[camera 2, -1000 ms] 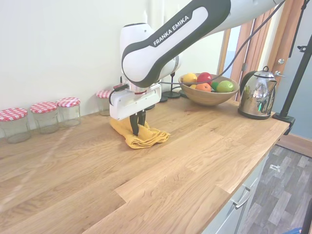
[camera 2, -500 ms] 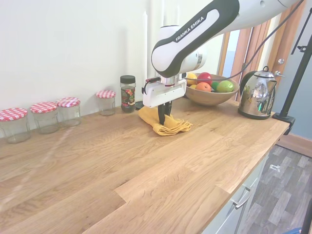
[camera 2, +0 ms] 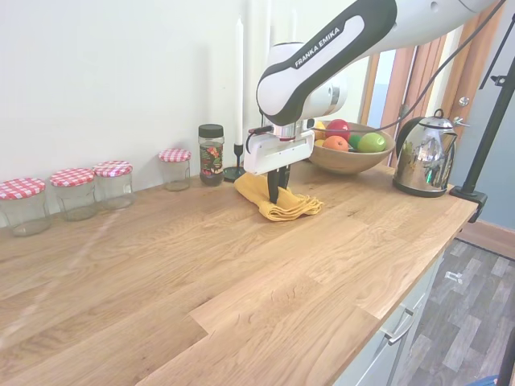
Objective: Wipe the counter
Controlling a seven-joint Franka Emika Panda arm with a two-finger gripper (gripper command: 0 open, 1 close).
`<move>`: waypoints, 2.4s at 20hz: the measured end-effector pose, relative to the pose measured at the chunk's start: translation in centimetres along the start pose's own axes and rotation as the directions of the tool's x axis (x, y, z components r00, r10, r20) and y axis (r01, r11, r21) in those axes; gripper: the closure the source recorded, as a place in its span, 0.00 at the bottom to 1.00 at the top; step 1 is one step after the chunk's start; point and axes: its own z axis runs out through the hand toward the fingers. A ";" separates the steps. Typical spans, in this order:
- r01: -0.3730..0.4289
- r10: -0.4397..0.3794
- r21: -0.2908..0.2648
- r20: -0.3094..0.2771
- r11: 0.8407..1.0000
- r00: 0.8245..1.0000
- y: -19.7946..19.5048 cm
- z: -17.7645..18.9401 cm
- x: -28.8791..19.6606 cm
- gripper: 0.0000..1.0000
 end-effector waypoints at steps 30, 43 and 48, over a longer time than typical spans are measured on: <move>0.217 -0.216 -0.007 -0.089 0.976 0.972 -18.5 -0.9 -23.2 1.00; 0.302 -0.303 -0.028 -0.110 0.953 0.947 -24.6 -1.5 -32.3 1.00; 0.313 -0.315 -0.038 -0.110 0.949 0.943 -25.2 -1.6 -33.7 0.00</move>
